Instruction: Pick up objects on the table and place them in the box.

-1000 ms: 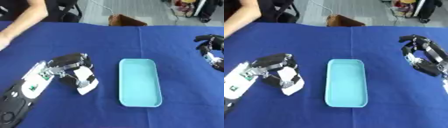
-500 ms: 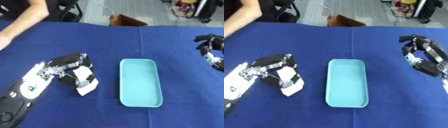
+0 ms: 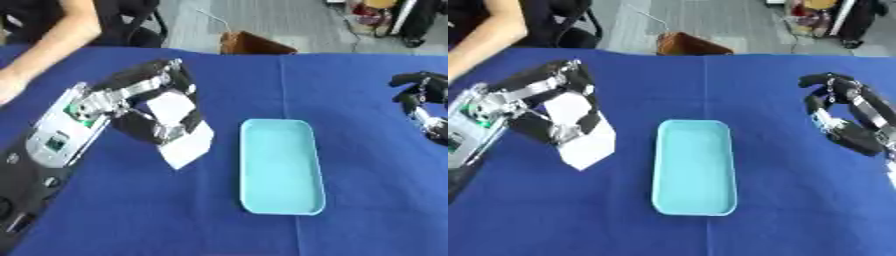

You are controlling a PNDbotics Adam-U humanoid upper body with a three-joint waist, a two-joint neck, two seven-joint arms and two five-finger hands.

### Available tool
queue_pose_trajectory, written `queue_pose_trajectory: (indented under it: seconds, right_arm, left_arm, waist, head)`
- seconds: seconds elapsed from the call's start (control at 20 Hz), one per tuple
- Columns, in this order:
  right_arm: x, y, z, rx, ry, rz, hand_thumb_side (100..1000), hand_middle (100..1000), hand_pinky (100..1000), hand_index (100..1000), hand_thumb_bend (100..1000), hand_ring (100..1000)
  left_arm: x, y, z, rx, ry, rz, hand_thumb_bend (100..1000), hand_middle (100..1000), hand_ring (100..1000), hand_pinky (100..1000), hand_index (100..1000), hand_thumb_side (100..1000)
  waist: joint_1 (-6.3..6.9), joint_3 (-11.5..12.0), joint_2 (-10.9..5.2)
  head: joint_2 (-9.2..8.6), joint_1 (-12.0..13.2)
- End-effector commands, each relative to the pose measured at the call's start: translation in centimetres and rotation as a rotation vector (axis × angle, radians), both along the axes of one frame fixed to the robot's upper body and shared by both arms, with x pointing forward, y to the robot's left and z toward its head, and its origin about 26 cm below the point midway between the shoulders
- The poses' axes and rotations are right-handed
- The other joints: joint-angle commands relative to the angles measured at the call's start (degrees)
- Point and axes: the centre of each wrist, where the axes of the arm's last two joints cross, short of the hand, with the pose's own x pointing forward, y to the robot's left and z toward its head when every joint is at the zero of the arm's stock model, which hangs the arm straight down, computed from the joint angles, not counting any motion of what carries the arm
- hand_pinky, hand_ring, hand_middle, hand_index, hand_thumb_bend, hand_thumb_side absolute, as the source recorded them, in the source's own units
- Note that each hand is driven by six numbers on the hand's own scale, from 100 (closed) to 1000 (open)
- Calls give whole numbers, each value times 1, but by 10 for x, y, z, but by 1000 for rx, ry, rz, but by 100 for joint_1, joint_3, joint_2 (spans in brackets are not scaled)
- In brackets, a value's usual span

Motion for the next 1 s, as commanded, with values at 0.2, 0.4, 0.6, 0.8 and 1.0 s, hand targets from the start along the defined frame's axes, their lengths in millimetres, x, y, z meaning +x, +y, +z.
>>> queue_pose_trajectory:
  seconds: [0.2,0.4,0.6,0.8,1.0]
  right_arm:
    - [0,-4,13,-13,-29,-2,731,776,485,890,100,668]
    - [0,-4,13,-12,-30,-2,731,776,485,891,100,668]
    - [0,-2,14,-13,-32,2,731,775,485,891,100,668]
    - [3,6,17,-20,-34,29,732,775,486,892,100,668]
    - [6,18,22,-29,-41,68,731,776,487,892,100,669]
  left_arm:
    - [-7,-1,20,24,-29,-61,100,100,100,100,100,431]
    - [-7,-1,22,21,-27,-65,100,100,100,100,100,432]
    - [-6,-2,21,22,-23,-65,100,100,100,100,100,433]
    - [-1,-9,23,19,-21,-78,100,100,100,100,100,442]
    - [10,-17,27,6,-18,-81,100,100,100,100,100,453]
  waist:
    - [19,-43,-156]
    - [33,-67,-160]
    - [51,-125,-155]
    - [108,-377,-125]
    - [151,-689,-61]
  head:
    - [-71,34]
    - [-74,35]
    - [-87,57]
    - [-136,169]
    - [-234,374]
